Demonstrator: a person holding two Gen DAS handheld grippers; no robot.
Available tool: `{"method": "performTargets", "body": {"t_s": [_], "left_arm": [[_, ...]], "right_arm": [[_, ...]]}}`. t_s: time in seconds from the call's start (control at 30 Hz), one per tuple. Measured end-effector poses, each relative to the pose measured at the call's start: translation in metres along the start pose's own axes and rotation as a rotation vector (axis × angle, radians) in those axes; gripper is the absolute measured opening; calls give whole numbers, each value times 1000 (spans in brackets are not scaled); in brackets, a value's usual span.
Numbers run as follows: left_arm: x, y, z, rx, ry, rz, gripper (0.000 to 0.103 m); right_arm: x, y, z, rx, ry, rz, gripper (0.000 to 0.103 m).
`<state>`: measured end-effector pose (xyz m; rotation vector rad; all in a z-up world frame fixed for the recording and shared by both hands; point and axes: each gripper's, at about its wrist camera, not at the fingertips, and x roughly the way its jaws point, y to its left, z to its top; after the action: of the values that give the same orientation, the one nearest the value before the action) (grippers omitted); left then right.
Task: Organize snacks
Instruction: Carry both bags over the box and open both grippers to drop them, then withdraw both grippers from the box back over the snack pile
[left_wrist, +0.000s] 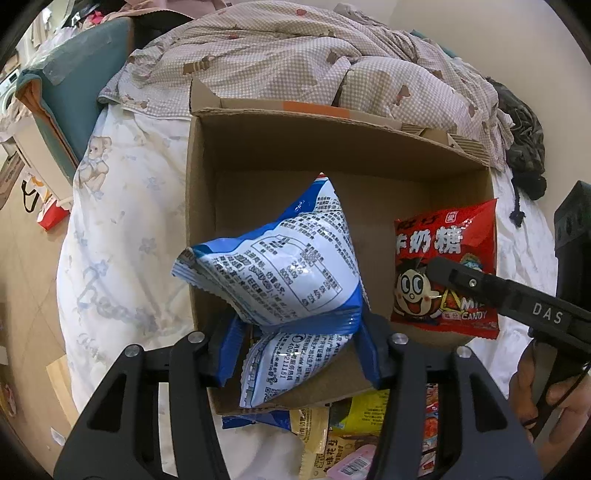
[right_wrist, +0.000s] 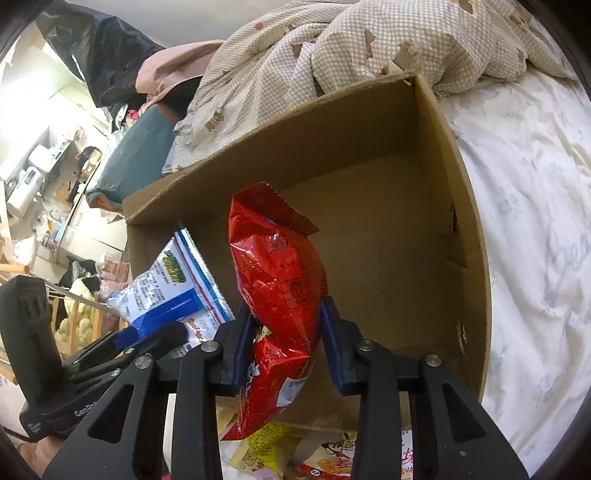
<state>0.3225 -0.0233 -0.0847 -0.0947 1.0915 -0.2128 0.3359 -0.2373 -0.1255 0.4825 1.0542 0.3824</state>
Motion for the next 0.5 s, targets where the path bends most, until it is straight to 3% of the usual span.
{"method": "performTargets", "body": {"t_s": [0.13, 0.2, 0.27, 0.3, 0.5], "left_arm": [[-1, 2, 1, -6, -2, 1, 51], [-1, 0, 1, 3, 2, 2, 54], [0, 0, 1, 0, 14, 5, 62], [1, 1, 1, -8, 16, 6, 69], [-6, -3, 1, 22, -24, 37, 81]], "right_arm": [[2, 0, 2, 10, 3, -6, 39], [1, -1, 2, 13, -3, -19, 45], [-4, -3, 2, 23, -30, -33, 71], [-7, -5, 2, 30, -53, -42, 76], [-25, -10, 5, 46, -125, -40, 78]]}}
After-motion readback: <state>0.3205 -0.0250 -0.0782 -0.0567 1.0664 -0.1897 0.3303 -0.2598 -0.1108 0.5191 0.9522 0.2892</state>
